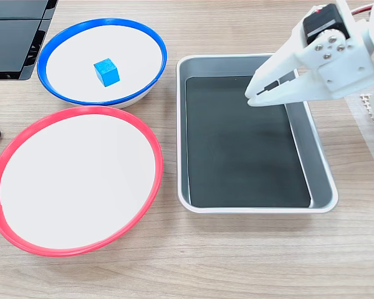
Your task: Move a blue block from tray to blue dish
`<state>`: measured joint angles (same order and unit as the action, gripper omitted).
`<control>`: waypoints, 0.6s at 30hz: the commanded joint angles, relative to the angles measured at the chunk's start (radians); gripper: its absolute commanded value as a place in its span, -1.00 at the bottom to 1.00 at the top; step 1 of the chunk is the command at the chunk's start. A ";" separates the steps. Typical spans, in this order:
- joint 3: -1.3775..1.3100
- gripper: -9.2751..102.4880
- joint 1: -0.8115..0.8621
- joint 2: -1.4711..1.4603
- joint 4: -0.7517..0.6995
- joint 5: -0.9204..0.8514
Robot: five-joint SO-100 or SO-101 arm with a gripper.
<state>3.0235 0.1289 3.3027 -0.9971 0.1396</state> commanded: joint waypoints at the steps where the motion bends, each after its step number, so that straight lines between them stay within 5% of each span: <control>1: 0.000 -0.84 0.005 0.025 -0.002 0.000; 18: 0.000 -0.84 0.008 0.025 -0.002 0.006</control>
<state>3.0235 0.1289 3.3027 -0.9971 0.1396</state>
